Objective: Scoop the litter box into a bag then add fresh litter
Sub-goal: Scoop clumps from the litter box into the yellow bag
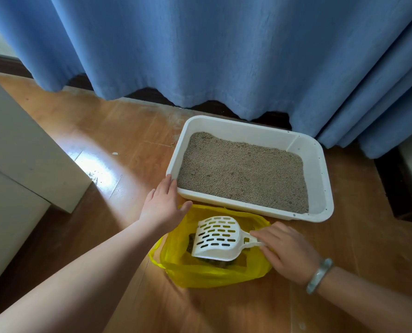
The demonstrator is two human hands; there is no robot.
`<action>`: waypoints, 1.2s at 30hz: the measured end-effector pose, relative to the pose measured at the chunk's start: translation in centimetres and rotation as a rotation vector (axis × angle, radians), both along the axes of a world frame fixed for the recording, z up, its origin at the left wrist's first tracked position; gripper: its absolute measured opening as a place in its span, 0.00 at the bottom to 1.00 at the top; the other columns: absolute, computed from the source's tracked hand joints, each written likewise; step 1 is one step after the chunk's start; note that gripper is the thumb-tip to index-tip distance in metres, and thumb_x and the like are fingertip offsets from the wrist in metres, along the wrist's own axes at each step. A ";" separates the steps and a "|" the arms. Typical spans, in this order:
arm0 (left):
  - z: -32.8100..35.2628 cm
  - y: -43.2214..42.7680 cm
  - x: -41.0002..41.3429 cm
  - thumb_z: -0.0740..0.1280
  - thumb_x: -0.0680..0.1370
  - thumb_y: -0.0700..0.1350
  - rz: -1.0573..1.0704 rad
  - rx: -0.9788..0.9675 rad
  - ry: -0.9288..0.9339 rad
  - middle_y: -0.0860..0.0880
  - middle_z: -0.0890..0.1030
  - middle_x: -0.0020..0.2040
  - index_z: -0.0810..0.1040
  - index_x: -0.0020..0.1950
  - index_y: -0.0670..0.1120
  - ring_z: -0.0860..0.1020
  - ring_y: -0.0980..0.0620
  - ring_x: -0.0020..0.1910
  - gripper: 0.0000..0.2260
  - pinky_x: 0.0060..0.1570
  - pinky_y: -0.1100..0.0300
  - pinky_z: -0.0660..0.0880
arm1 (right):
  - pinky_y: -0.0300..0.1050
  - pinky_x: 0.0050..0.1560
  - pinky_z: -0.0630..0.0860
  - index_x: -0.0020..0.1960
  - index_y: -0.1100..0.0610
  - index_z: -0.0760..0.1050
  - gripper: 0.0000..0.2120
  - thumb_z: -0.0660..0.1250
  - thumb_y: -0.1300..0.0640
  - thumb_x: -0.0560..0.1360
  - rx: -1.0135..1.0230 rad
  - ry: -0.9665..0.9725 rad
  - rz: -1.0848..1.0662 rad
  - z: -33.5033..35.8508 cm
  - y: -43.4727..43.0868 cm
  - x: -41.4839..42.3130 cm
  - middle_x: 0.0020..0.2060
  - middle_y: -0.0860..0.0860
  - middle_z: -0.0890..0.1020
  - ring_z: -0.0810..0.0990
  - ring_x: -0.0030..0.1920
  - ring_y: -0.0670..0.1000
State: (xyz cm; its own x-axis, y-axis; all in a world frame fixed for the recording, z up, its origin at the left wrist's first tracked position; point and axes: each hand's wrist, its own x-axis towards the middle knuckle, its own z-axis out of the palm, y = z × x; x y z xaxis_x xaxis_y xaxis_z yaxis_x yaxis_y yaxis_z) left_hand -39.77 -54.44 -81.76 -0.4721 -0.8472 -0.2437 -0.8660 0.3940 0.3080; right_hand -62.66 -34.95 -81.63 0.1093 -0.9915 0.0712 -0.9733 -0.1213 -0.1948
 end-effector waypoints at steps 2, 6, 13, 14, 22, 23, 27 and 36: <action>0.0 0.0 0.0 0.57 0.79 0.59 0.012 -0.004 0.011 0.47 0.47 0.79 0.49 0.77 0.43 0.48 0.50 0.77 0.34 0.74 0.53 0.49 | 0.38 0.43 0.75 0.57 0.49 0.78 0.17 0.57 0.49 0.72 0.059 -0.098 -0.060 0.3 -0.3 0.2 0.46 0.43 0.82 0.79 0.46 0.45; 0.1 -0.3 -0.5 0.57 0.79 0.59 0.065 0.004 0.066 0.46 0.49 0.78 0.51 0.77 0.42 0.51 0.50 0.77 0.33 0.73 0.54 0.52 | 0.48 0.43 0.76 0.55 0.43 0.75 0.12 0.58 0.48 0.74 0.306 -0.545 -0.287 1.6 -1.8 0.0 0.42 0.46 0.82 0.79 0.41 0.45; 0.1 -0.7 -1.2 0.59 0.79 0.57 0.136 0.006 0.142 0.45 0.52 0.78 0.54 0.76 0.40 0.56 0.47 0.75 0.32 0.71 0.54 0.58 | 0.45 0.34 0.75 0.55 0.50 0.74 0.09 0.60 0.60 0.79 0.453 -1.061 -0.472 3.8 -5.3 -0.6 0.39 0.52 0.83 0.79 0.33 0.49; 0.0 -0.7 -1.2 0.59 0.79 0.57 0.140 0.003 0.147 0.45 0.52 0.78 0.54 0.76 0.40 0.57 0.47 0.75 0.32 0.70 0.54 0.58 | 0.44 0.33 0.75 0.56 0.51 0.73 0.08 0.62 0.58 0.78 0.463 -1.065 -0.475 3.7 -5.5 -0.7 0.39 0.51 0.83 0.79 0.32 0.49; -0.8 -0.9 -2.0 0.63 0.77 0.56 0.242 0.001 0.209 0.45 0.53 0.77 0.53 0.76 0.40 0.61 0.43 0.73 0.35 0.69 0.52 0.60 | 0.43 0.29 0.75 0.53 0.54 0.68 0.12 0.69 0.59 0.74 0.437 -0.943 -0.625 3.1 -9.0 -3.2 0.39 0.54 0.83 0.79 0.30 0.50; -1.0 -0.9 -2.2 0.63 0.77 0.56 0.255 -0.006 0.212 0.45 0.53 0.77 0.53 0.76 0.40 0.61 0.43 0.72 0.35 0.69 0.52 0.61 | 0.43 0.28 0.75 0.54 0.55 0.69 0.12 0.69 0.60 0.74 0.431 -0.949 -0.652 3.0 -9.8 -3.5 0.40 0.54 0.83 0.80 0.30 0.50; -1.3 -1.3 -3.0 0.64 0.76 0.58 0.304 -0.041 0.232 0.46 0.56 0.76 0.54 0.76 0.40 0.65 0.43 0.69 0.37 0.66 0.52 0.65 | 0.42 0.31 0.76 0.56 0.53 0.73 0.10 0.66 0.55 0.76 0.432 -0.700 -0.638 3.1 -13.9 -4.5 0.44 0.50 0.80 0.82 0.36 0.50; -2.2 -3.3 -4.7 0.71 0.72 0.51 0.316 -0.078 0.249 0.44 0.59 0.74 0.52 0.76 0.40 0.60 0.45 0.71 0.40 0.69 0.54 0.60 | 0.43 0.37 0.70 0.59 0.49 0.76 0.13 0.58 0.49 0.79 0.411 0.139 -0.446 1.8 -23.3 -6.7 0.48 0.52 0.80 0.77 0.43 0.53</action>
State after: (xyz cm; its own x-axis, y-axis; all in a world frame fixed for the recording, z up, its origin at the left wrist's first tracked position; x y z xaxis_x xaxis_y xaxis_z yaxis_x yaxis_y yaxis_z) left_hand -44.48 -57.72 -83.92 -0.2225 -0.9713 -0.0843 -0.8506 0.1512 0.5037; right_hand -69.33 -58.28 -79.81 -0.3411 -0.8870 -0.3112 -0.9326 0.3609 -0.0066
